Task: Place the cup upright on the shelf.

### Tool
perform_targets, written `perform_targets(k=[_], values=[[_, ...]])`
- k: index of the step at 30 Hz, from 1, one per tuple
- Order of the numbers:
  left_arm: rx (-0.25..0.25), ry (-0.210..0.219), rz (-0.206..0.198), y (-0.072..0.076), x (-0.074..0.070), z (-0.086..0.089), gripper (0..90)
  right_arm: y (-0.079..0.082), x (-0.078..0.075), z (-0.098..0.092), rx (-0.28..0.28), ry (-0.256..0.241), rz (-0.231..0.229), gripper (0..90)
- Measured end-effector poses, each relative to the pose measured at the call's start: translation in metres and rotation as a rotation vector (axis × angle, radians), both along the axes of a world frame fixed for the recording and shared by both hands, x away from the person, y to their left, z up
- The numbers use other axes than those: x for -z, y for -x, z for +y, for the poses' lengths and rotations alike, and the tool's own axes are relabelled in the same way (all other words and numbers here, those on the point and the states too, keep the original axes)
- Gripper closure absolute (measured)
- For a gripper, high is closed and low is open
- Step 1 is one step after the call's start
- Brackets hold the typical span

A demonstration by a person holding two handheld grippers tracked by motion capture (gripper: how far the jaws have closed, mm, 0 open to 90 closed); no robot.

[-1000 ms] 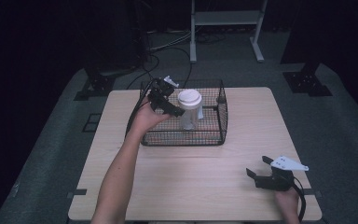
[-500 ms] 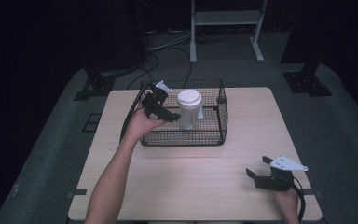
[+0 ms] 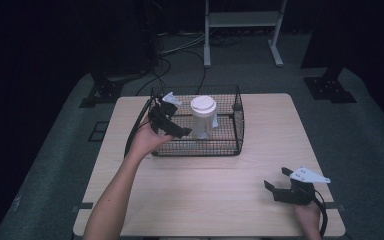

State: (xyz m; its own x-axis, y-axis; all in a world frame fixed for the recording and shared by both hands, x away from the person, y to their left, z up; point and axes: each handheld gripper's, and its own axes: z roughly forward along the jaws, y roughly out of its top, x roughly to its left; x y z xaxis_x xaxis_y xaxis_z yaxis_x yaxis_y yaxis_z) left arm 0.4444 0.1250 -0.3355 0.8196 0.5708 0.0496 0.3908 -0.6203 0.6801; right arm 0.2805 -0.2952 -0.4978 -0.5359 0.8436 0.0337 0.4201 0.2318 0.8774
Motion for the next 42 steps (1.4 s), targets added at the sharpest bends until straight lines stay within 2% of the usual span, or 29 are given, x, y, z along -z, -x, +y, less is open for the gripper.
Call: perform_targets(k=[3,8,21,31,34,37,42], values=[[0.004,-0.004,-0.005,0.004,0.002,0.003,2.4,0.0,0.0,0.0,0.001,0.001,0.0,12.9],[0.011,0.017,-0.009,0.012,0.004,0.008,2.4,0.0,0.0,0.0,0.004,0.0,0.0,12.9],[0.065,0.036,-0.015,0.036,0.008,0.007,2.4,0.0,0.0,-0.001,0.009,0.003,-0.003,12.9],[0.089,0.072,-0.026,0.054,0.011,0.01,2.4,0.0,0.0,-0.001,0.014,-0.001,0.003,12.9],[0.098,0.069,-0.033,0.058,0.014,0.011,2.4,0.0,0.0,-0.001,0.017,-0.002,0.001,12.9],[0.099,0.068,-0.021,0.061,0.018,0.012,2.4,0.0,0.0,-0.001,0.016,0.0,0.0,12.9],[0.102,0.085,-0.017,0.066,0.025,0.015,2.4,0.0,0.0,-0.001,0.016,0.0,0.003,12.9]])
